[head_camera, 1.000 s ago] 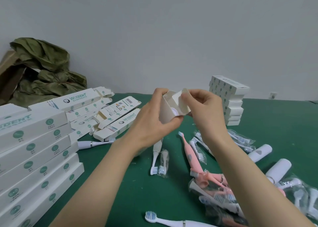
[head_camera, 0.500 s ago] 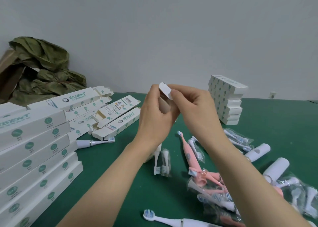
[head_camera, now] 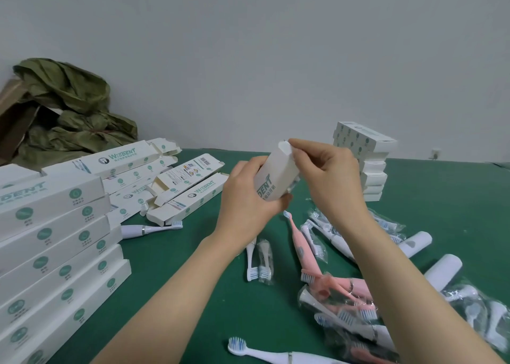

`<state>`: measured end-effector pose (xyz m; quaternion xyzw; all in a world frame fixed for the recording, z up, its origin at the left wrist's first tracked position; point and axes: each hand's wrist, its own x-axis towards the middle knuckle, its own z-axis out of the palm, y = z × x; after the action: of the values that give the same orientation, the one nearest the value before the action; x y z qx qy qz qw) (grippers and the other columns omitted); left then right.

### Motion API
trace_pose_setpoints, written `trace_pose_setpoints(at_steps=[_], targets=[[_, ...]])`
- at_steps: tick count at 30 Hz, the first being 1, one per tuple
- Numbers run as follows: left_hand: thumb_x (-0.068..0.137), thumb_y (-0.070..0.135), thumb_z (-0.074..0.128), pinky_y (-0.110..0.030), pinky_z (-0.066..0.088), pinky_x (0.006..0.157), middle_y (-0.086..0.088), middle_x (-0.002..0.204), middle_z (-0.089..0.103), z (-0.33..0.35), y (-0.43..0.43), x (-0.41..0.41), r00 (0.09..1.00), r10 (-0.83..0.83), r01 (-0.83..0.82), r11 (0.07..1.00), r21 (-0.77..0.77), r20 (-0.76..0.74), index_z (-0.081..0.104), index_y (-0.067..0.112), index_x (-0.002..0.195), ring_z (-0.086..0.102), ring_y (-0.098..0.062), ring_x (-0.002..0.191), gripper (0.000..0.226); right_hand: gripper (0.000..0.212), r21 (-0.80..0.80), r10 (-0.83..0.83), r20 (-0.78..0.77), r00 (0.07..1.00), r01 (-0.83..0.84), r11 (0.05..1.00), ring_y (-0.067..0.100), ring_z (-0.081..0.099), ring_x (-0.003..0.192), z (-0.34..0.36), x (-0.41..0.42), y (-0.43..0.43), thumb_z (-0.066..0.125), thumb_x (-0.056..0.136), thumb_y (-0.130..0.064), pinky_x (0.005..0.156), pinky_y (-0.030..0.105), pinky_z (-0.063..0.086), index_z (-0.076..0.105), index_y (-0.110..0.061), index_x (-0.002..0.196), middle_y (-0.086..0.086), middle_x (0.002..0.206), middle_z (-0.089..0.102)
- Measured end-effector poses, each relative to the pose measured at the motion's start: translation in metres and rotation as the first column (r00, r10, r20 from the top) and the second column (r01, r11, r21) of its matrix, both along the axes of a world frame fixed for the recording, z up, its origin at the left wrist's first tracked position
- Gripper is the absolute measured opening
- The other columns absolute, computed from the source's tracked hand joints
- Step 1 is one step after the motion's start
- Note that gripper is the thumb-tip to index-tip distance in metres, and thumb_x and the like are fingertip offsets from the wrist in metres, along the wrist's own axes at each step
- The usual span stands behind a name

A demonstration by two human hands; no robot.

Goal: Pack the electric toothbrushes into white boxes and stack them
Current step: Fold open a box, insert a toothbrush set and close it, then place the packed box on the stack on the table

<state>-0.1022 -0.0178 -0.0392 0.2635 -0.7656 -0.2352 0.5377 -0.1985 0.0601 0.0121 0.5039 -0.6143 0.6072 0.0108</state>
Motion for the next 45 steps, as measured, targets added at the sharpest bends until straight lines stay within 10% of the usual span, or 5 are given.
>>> trace_pose_setpoints(at_steps=[6,16,26,38,45], targets=[[0.06,0.025,0.082,-0.002,0.031,0.065,0.005,0.087,0.054,0.002,-0.001,0.002,0.999,0.052,-0.052,0.998,-0.021,0.006,0.064,0.028,0.111,0.046,0.012,0.081,0.054,0.024,0.033,0.025,-0.13,0.991,-0.021,0.999,-0.007,0.059,0.087,-0.004,0.0,-0.001,0.054,0.095,-0.016,0.073,0.002,0.04,0.07,-0.016,0.114,-0.02,0.092,0.068],[0.058,0.027,0.08,-0.002,0.033,0.064,0.006,0.083,0.054,0.019,-0.008,0.013,0.995,0.07,-0.068,0.997,-0.032,0.069,0.067,0.026,0.11,0.048,0.008,0.078,0.054,0.037,0.114,0.014,-0.484,0.875,0.047,0.992,0.028,0.054,0.118,-0.008,0.012,-0.002,0.043,0.096,-0.005,0.096,0.036,0.042,0.051,-0.001,0.132,0.011,0.135,0.055],[0.058,0.033,0.084,-0.015,0.034,0.056,0.011,0.076,0.052,0.016,-0.022,0.034,0.696,-0.05,0.127,0.99,-0.055,0.716,0.053,0.03,0.077,0.048,-0.003,0.071,0.036,0.063,0.63,0.43,-0.649,0.627,0.127,0.766,0.023,0.043,0.118,-0.022,-0.01,-0.004,0.067,0.083,-0.021,0.096,0.027,0.032,0.039,-0.014,0.139,0.006,0.131,0.048],[0.087,0.032,0.064,-0.031,0.042,0.098,0.002,0.129,0.056,-0.024,-0.048,0.042,0.68,0.073,-0.232,0.965,0.12,0.73,0.055,0.02,0.127,0.053,-0.015,0.115,0.043,0.03,0.428,-0.295,-0.243,0.924,0.375,0.822,0.019,0.045,0.056,-0.011,-0.105,-0.08,0.07,0.076,-0.014,0.041,0.025,0.03,0.044,-0.009,0.062,0.006,0.062,0.047],[0.087,0.029,0.058,-0.039,0.043,0.086,-0.009,0.125,0.05,-0.016,-0.089,0.046,0.608,0.341,-0.494,0.869,0.005,0.717,0.048,0.017,0.132,0.045,-0.029,0.115,0.048,0.033,0.658,-0.39,-0.41,0.824,0.564,0.499,0.031,0.055,0.108,-0.051,-0.149,-0.118,0.058,0.091,-0.012,0.089,0.036,0.051,0.053,0.0,0.121,0.019,0.12,0.057]])
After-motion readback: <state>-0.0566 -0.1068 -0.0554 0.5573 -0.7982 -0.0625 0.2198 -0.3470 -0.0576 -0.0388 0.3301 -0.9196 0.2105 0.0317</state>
